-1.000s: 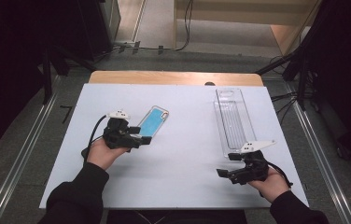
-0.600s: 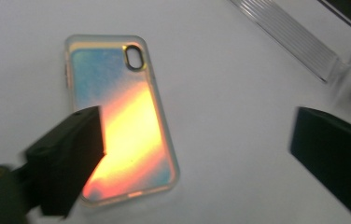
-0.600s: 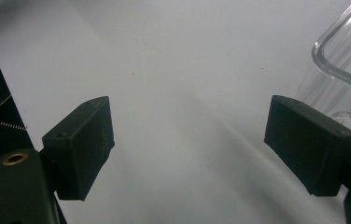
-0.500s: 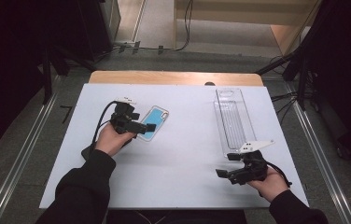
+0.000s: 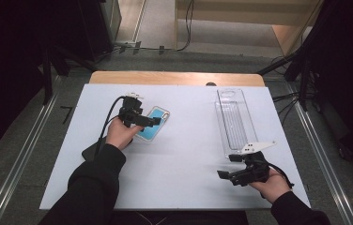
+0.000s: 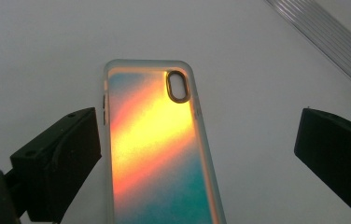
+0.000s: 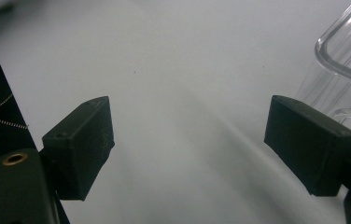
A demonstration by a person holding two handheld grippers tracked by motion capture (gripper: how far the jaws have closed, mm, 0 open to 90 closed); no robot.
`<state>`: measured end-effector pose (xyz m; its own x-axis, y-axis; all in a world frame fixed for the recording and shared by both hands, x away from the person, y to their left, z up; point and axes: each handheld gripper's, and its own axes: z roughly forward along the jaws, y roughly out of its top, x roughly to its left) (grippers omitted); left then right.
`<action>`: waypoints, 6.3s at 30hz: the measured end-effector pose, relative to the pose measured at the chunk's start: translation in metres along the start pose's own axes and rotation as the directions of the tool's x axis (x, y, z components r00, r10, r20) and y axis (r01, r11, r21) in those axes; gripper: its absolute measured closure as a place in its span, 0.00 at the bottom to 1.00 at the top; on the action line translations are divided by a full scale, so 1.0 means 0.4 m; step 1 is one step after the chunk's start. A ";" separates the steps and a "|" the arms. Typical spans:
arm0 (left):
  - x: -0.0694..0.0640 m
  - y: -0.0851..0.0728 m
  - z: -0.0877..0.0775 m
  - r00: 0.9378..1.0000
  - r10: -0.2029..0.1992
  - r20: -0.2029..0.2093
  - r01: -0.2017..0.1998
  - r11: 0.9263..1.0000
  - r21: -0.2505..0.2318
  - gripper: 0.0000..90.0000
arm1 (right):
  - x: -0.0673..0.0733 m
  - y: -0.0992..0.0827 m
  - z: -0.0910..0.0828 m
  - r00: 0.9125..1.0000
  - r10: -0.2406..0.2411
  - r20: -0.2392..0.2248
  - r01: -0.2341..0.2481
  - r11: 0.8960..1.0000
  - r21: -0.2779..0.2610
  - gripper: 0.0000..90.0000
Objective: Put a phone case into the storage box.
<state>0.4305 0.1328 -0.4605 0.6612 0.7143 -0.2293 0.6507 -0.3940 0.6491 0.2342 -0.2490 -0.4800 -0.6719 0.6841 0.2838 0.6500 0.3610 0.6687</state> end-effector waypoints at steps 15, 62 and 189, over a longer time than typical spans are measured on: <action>0.012 -0.005 0.050 0.999 0.029 -0.043 -0.028 0.999 0.029 0.01 | 0.000 -0.002 -0.002 1.000 0.000 0.002 0.000 1.000 0.001 0.16; -0.024 -0.047 0.109 0.965 0.175 -0.196 -0.154 0.981 0.119 0.08 | 0.000 -0.003 -0.001 1.000 0.002 0.003 -0.002 1.000 0.004 0.16; -0.363 -0.227 -0.074 0.974 0.180 -0.134 -0.219 0.888 -0.404 0.18 | 0.081 0.240 0.043 0.988 0.137 -0.076 -0.149 0.970 -0.190 0.17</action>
<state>0.2644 0.0820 -0.4647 0.7111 0.7030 -0.0094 0.2816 -0.2726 0.9200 0.2811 -0.1814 -0.4184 -0.6017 0.6770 0.4239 0.6633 0.1277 0.7374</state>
